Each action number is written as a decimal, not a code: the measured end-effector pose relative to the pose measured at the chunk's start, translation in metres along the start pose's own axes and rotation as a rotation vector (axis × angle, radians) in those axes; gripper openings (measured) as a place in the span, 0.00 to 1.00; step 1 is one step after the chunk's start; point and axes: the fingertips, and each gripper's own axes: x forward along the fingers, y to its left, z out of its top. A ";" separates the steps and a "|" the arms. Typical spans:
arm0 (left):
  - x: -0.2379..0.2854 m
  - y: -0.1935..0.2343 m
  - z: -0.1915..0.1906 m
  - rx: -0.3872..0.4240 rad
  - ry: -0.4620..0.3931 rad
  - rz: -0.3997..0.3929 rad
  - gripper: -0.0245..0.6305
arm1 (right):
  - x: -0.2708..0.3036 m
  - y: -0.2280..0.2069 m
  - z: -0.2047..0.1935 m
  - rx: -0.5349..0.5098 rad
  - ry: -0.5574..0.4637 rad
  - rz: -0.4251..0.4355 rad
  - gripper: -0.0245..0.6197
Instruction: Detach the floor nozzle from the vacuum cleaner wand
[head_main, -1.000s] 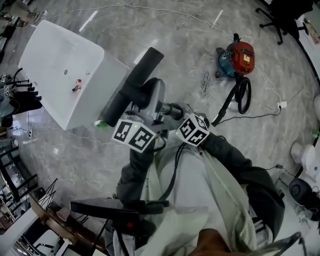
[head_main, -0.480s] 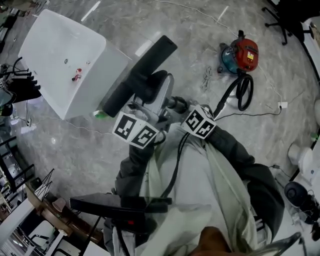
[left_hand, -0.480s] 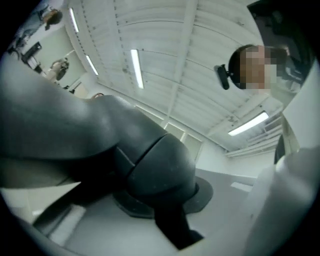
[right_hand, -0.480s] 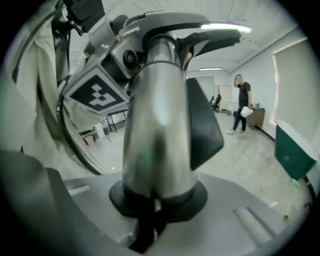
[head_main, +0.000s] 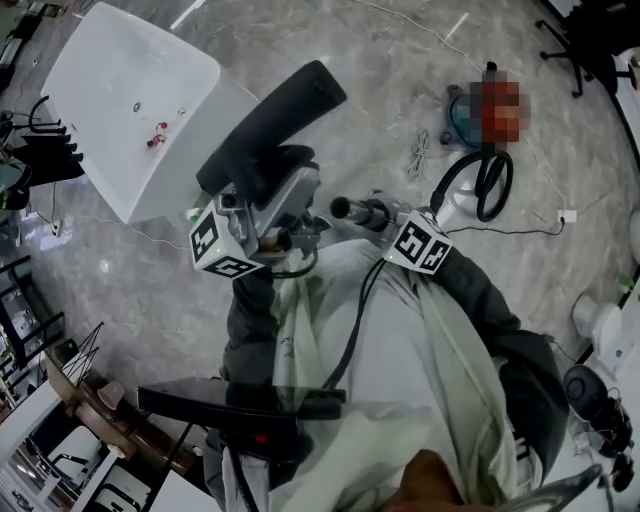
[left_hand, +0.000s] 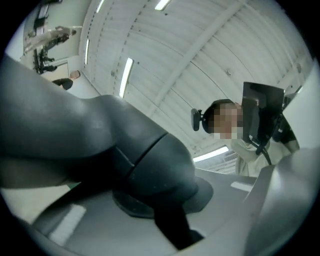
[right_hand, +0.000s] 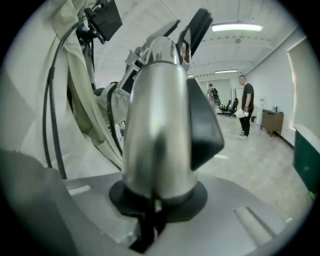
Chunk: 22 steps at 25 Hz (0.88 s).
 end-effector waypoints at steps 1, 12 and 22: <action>-0.006 0.009 0.009 0.027 -0.011 0.044 0.15 | -0.005 -0.001 -0.003 0.017 -0.012 0.004 0.10; -0.132 0.099 -0.041 0.125 0.318 0.705 0.15 | -0.057 -0.057 0.008 0.097 -0.127 -0.249 0.10; -0.218 0.061 -0.066 -0.083 0.136 0.862 0.15 | -0.047 -0.080 0.021 0.086 -0.127 -0.341 0.10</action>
